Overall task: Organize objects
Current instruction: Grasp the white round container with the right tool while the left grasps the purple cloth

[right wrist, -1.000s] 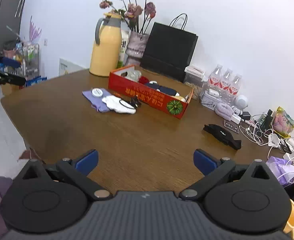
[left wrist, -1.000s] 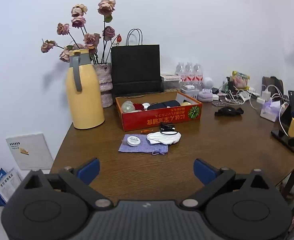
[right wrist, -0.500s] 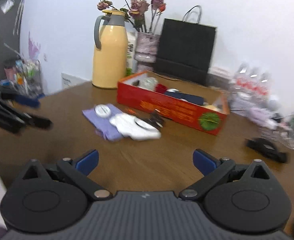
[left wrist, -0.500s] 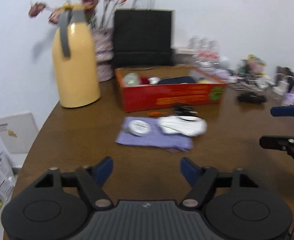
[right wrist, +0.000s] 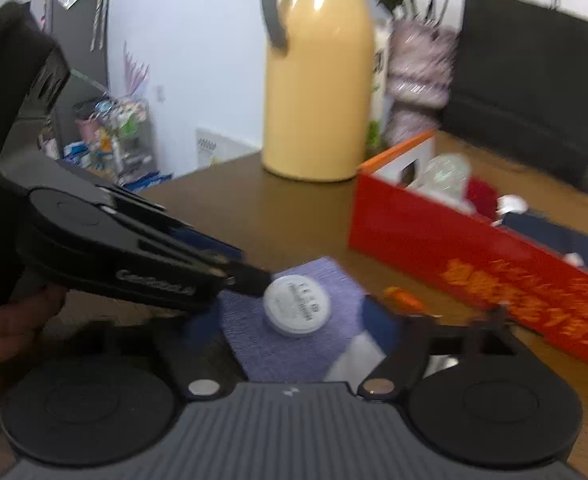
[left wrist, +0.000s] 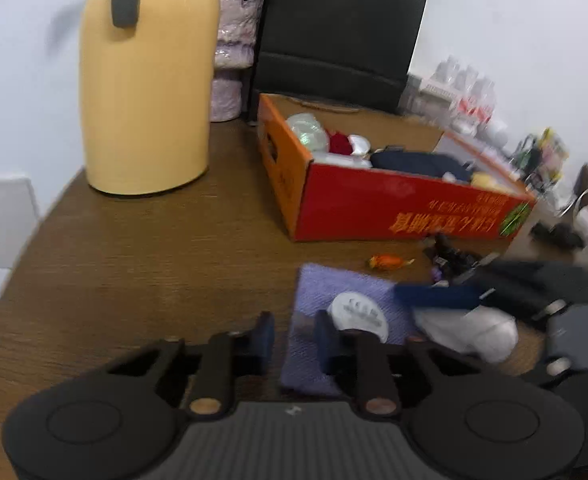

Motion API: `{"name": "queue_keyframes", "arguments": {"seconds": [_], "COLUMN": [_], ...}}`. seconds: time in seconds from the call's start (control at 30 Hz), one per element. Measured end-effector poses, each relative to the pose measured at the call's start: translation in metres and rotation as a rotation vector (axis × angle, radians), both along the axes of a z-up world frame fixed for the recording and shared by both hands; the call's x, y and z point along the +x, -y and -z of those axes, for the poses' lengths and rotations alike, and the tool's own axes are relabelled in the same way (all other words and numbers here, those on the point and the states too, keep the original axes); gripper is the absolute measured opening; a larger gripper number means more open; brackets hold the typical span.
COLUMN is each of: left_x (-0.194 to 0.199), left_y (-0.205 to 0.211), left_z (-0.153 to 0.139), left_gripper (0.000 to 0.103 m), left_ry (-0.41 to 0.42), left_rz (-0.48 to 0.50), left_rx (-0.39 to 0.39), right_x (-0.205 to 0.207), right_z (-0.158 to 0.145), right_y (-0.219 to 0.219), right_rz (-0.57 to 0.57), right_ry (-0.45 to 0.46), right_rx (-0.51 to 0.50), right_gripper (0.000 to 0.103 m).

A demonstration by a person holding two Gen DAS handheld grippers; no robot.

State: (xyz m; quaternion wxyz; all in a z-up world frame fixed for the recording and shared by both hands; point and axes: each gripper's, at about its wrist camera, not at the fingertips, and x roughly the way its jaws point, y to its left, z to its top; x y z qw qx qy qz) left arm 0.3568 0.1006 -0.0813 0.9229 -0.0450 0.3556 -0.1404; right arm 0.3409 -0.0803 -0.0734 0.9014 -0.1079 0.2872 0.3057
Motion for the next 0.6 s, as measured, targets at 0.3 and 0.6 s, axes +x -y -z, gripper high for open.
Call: {"name": "queue_keyframes", "arguments": {"seconds": [0.3, 0.6], "left_x": [-0.019, -0.145], "left_y": [-0.003, 0.014], "left_z": [-0.009, -0.039], "left_gripper": [0.0, 0.0], "left_ry": [0.062, 0.178], "left_rz": [-0.062, -0.144], "left_rx": [-0.032, 0.003], "right_x": [-0.001, -0.096], "right_z": [-0.001, -0.022], "right_y": [0.017, 0.092], "right_rz": [0.091, 0.245], "right_ry": [-0.033, 0.011], "right_rx": [0.058, 0.119], "right_gripper": [0.04, 0.041]}}
